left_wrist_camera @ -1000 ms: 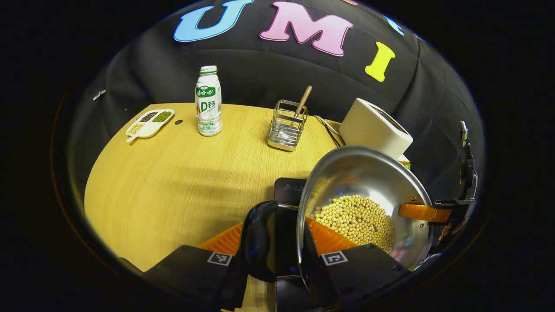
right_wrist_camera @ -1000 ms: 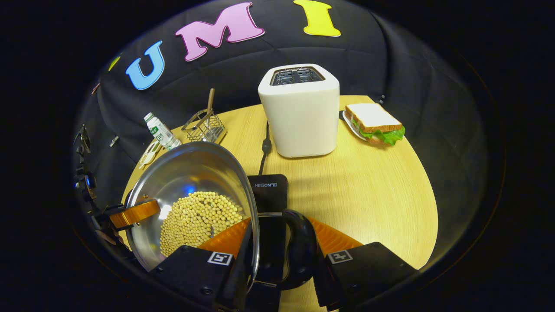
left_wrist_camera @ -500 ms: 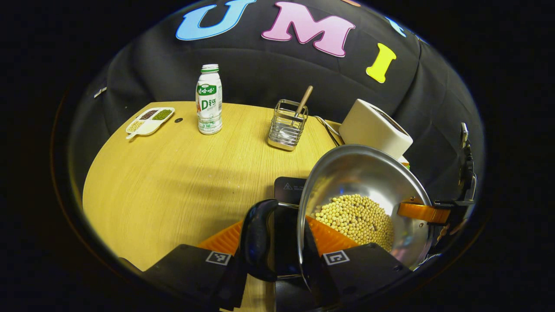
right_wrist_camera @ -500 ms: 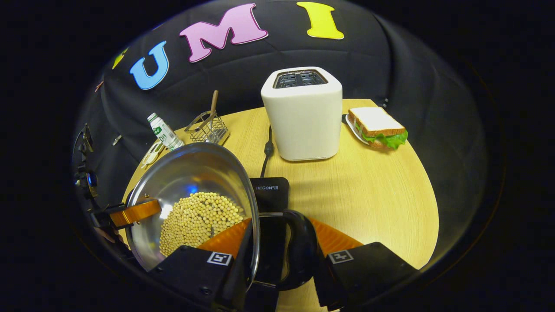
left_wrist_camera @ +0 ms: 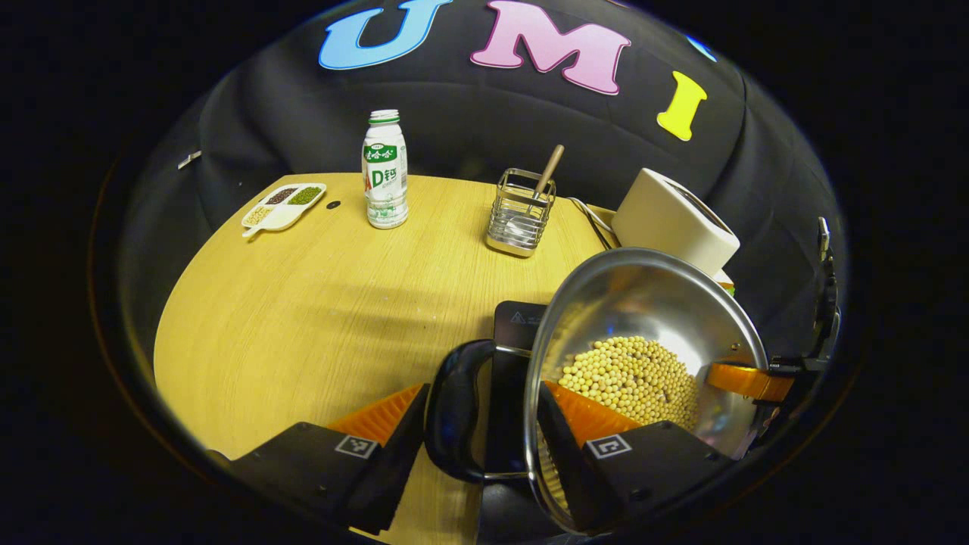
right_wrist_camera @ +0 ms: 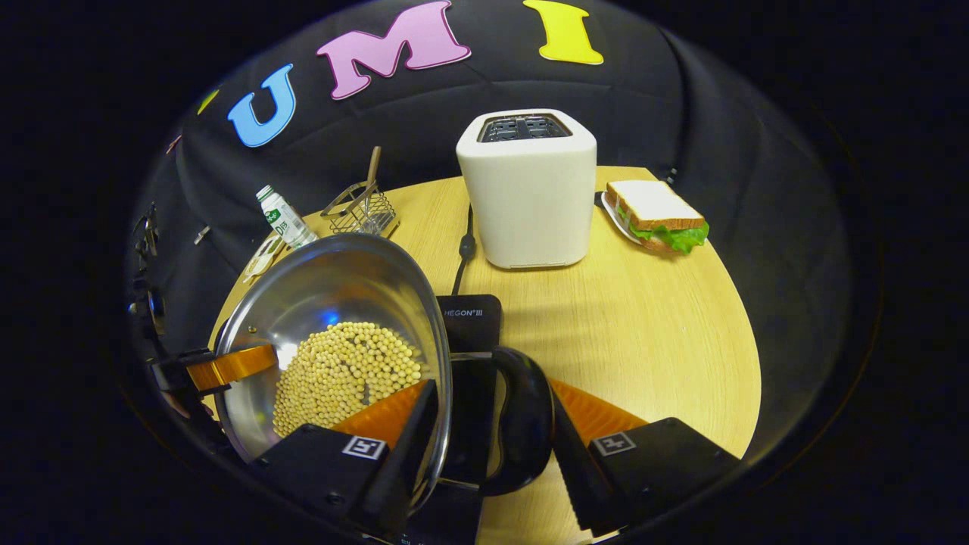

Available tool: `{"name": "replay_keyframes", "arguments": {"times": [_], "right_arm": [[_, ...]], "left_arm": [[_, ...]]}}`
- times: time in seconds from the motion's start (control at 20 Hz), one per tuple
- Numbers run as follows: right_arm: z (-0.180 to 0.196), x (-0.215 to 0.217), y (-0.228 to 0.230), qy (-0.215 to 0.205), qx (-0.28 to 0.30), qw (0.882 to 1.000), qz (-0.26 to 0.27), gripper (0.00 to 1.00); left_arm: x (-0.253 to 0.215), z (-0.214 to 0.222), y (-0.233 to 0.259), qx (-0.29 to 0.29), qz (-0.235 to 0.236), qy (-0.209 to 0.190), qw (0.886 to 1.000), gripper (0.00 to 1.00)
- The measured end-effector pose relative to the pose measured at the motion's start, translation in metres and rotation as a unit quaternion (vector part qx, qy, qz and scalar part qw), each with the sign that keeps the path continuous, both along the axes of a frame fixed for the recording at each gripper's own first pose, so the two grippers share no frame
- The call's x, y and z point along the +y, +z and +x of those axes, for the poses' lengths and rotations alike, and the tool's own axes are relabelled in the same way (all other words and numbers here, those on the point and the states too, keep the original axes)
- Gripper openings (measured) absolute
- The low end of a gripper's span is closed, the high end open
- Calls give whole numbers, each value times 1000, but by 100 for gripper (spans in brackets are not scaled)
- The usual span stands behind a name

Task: First push the handle of the pot to place it horizontally, then grasp the pot with both hands and set it on the induction cooktop.

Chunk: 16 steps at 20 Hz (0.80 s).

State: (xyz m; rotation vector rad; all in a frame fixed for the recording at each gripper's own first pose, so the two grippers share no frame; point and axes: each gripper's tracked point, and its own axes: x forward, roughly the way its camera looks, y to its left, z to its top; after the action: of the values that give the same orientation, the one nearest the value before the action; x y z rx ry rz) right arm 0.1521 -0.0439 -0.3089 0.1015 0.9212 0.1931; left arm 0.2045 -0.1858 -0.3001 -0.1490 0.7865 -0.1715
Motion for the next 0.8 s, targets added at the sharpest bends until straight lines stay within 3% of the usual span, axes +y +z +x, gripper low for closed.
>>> {"name": "replay_keyframes", "arguments": {"times": [0.1,0.5,0.8], "right_arm": [[-5,0,11,-1,-13,1000,1,100],[-31,-16,86,-32,-112,993,-19,99],[-75,-17,179,-44,-241,969,-34,98]], "left_arm": [[4,-7,3,-5,14,-1,1000,94],[36,-51,94,-107,51,8,993,96],[81,-122,174,-213,105,14,971,95]]}}
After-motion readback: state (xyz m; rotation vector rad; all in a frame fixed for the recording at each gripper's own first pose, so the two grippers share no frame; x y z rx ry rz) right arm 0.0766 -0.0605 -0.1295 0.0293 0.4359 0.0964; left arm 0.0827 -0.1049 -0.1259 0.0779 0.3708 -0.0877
